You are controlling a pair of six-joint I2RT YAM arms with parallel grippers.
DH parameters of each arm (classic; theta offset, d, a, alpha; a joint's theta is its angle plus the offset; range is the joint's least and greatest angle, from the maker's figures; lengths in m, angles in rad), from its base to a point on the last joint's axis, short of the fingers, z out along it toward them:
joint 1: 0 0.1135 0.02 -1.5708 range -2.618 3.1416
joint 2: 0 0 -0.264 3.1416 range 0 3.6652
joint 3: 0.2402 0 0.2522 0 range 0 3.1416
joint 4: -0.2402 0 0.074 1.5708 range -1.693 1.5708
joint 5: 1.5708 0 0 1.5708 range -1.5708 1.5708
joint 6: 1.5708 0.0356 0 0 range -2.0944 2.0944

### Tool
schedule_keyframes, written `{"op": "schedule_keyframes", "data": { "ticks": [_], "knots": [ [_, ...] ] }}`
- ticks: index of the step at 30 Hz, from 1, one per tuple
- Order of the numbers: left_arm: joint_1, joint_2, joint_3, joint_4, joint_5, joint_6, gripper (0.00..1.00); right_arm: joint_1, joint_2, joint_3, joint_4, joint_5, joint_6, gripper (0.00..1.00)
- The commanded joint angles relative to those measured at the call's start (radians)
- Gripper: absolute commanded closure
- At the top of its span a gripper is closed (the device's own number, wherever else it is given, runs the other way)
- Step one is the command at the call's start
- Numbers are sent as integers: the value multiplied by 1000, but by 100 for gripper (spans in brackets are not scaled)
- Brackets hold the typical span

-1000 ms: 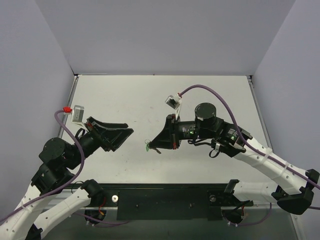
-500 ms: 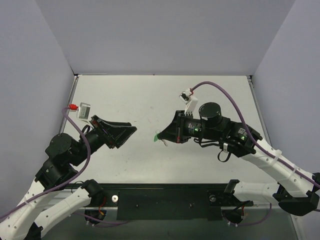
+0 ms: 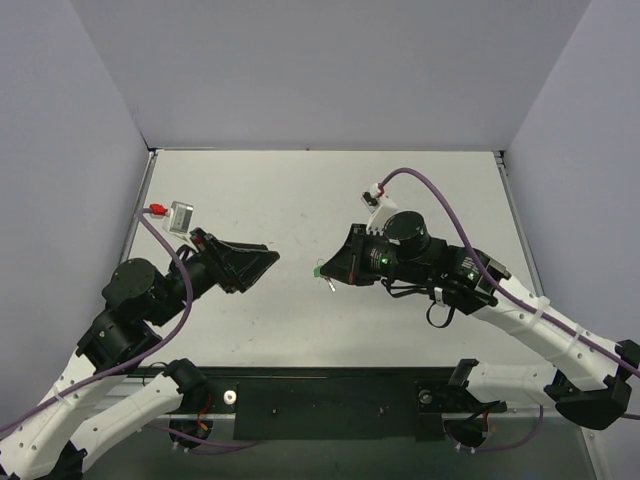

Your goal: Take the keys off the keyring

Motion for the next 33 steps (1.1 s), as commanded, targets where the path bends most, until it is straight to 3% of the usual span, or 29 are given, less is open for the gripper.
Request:
{"op": "schedule_keyframes", "data": {
  "ticks": [1,4,6,12,26,33],
  "knots": [
    [-2,9,52,1,4,30,36,30,-59,-45,128,35,6,100],
    [-1,15,48,22,22,27,39,7,-73,-81,233,-60,-8,100],
    [-2,27,46,33,37,24,40,-18,-43,-92,302,-233,8,100],
    [1,53,70,45,116,26,41,-30,3,-110,433,-415,15,100],
    [12,50,92,59,234,49,50,-76,11,-141,658,-564,77,100],
    [10,61,67,108,294,20,58,-81,25,-135,686,-574,97,100]
  ]
}}
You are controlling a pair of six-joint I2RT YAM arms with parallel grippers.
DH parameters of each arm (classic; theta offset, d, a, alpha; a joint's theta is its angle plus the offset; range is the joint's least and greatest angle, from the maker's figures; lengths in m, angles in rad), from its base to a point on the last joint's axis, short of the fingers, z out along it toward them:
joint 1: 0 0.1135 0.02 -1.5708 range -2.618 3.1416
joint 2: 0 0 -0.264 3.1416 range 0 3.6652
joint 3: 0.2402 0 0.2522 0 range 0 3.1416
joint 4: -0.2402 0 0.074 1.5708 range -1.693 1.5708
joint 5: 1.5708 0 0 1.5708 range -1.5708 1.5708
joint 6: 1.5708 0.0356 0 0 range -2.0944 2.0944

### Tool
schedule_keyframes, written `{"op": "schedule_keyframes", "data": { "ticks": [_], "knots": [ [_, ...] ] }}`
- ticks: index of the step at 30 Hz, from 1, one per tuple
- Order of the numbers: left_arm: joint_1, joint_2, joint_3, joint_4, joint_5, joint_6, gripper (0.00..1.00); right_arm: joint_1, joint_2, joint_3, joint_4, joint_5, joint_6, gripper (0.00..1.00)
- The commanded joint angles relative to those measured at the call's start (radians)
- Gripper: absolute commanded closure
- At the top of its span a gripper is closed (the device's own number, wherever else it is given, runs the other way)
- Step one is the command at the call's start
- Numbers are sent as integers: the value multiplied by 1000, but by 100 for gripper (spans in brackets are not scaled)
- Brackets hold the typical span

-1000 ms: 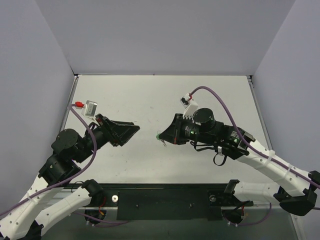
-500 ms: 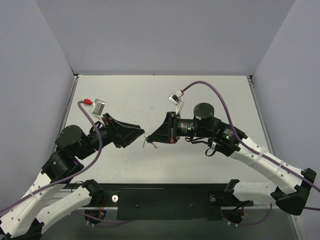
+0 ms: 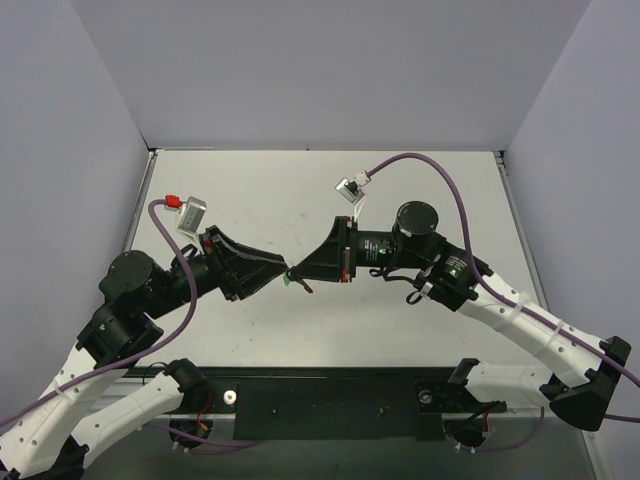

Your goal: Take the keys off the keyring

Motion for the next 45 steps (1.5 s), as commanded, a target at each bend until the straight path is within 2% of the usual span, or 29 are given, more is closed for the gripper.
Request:
{"op": "schedule_keyframes", "data": {
  "ticks": [1,12,14,17,19,24,29,34,45],
  "knots": [
    [4,7,5,80,50,-5,59,-10,8,7,103,-38,16,100],
    [4,2,1,72,58,-10,67,-5,12,16,122,-35,32,100],
    [5,2,-1,72,56,-11,72,-4,15,19,123,-37,32,100],
    [4,8,4,74,59,-10,85,0,18,20,123,-37,32,100],
    [5,14,7,74,66,-3,99,4,22,22,122,-38,32,100],
    [4,48,56,19,99,50,100,9,28,34,94,-46,20,100],
    [5,90,119,-70,188,127,100,10,34,80,-42,-53,-63,100],
    [4,136,191,-163,256,204,100,10,34,97,-88,-66,-92,100],
    [5,192,255,-279,365,267,100,23,49,154,-188,-81,-148,100]
  ]
}}
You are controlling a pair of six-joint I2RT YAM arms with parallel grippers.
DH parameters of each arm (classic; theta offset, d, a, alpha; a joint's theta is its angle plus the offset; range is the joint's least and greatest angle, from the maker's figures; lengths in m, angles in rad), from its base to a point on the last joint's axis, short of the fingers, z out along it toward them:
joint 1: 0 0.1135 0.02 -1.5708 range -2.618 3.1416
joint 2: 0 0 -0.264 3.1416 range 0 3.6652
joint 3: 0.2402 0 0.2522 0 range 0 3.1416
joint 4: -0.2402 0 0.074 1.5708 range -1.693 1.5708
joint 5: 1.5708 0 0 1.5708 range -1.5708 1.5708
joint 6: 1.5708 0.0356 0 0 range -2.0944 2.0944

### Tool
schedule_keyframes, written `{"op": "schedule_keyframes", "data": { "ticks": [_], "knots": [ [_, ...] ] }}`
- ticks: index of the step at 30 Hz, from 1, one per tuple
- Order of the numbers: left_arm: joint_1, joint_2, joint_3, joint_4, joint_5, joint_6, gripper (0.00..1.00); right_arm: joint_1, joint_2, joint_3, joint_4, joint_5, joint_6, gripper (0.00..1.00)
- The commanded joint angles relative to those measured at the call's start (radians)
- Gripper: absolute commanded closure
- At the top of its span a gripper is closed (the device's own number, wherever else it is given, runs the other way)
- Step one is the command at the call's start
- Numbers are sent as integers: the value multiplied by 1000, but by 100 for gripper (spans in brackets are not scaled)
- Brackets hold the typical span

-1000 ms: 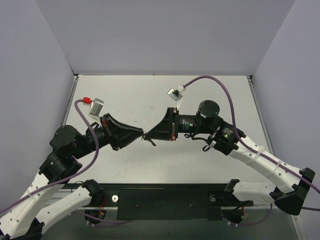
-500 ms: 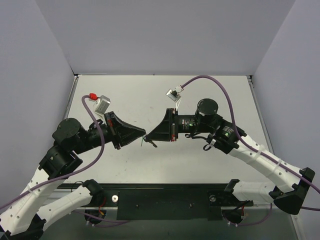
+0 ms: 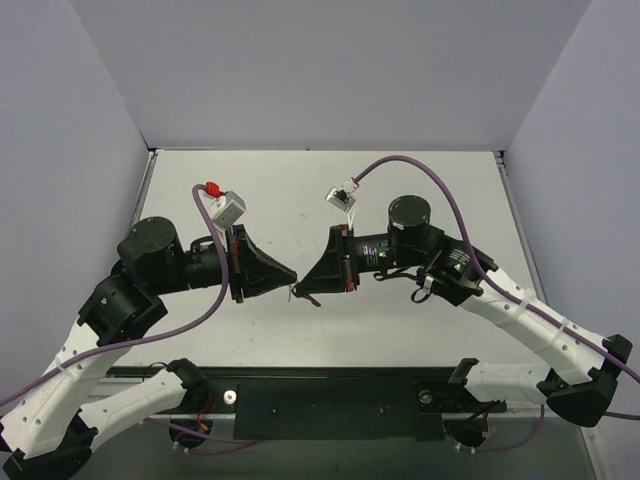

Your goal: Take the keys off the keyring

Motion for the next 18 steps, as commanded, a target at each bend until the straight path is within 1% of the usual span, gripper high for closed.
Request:
{"op": "schedule_keyframes", "data": {
  "ticks": [1,4,8,10,11,12,13,15,16,17,18],
  "knots": [
    [-7,27,56,-52,107,40,100,11,25,57,31,14,-33,100],
    [-7,38,66,-61,113,43,100,17,33,64,31,16,-33,100],
    [-7,38,70,-72,84,43,100,25,33,63,31,25,-33,100],
    [-7,33,71,-75,58,42,94,25,30,61,28,28,-33,100],
    [-7,32,71,-78,47,42,83,25,30,60,25,33,-36,100],
    [-7,27,70,-78,27,42,77,26,28,61,25,33,-38,100],
    [-8,23,70,-75,19,42,65,26,28,61,25,34,-41,100],
    [-8,12,63,-66,3,39,50,26,25,66,-14,39,-50,100],
    [-7,7,63,-63,-5,35,45,26,27,66,-15,39,-53,100],
    [-8,3,63,-61,-13,37,38,26,27,66,-23,40,-53,100],
    [-7,0,63,-58,-33,32,35,25,24,63,-26,40,-56,100]
  ]
}}
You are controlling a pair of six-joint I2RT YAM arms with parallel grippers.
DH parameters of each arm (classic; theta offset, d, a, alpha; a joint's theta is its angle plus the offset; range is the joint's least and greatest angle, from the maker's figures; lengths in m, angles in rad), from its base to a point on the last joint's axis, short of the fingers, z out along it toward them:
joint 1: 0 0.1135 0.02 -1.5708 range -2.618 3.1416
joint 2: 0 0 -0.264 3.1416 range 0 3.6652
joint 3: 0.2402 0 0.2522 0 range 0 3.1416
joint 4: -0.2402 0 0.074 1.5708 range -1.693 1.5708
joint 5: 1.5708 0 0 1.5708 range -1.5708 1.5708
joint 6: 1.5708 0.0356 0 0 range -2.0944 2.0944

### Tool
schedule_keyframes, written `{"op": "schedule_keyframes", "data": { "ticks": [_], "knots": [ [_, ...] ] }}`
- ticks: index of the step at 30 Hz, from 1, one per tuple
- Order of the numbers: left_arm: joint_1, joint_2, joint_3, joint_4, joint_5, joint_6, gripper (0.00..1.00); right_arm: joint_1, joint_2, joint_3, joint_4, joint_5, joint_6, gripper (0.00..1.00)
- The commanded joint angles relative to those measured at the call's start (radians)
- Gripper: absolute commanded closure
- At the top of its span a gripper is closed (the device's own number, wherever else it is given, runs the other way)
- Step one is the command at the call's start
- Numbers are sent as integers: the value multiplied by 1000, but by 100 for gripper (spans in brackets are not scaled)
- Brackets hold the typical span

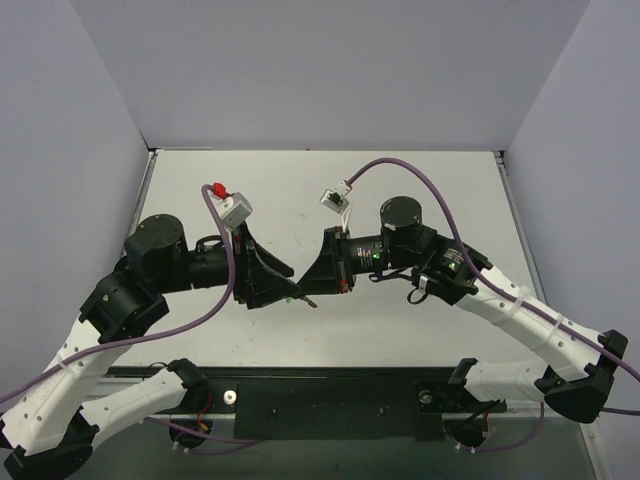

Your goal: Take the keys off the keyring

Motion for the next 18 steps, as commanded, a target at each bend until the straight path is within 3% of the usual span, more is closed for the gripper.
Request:
{"op": "schedule_keyframes", "data": {
  "ticks": [1,2,4,12,18],
  "knots": [
    [-3,-26,30,26,-55,2,33,5,2,40,22,20,-26,100],
    [-3,-34,30,27,-84,-4,24,5,0,41,16,22,-27,100],
    [-3,-52,18,56,-135,-27,20,5,-1,40,9,29,-33,100],
    [-3,-237,-221,315,-353,-208,19,4,14,63,-10,107,-29,100],
    [-3,-357,-406,484,-448,-346,24,5,56,181,-224,224,-73,100]
  ]
}}
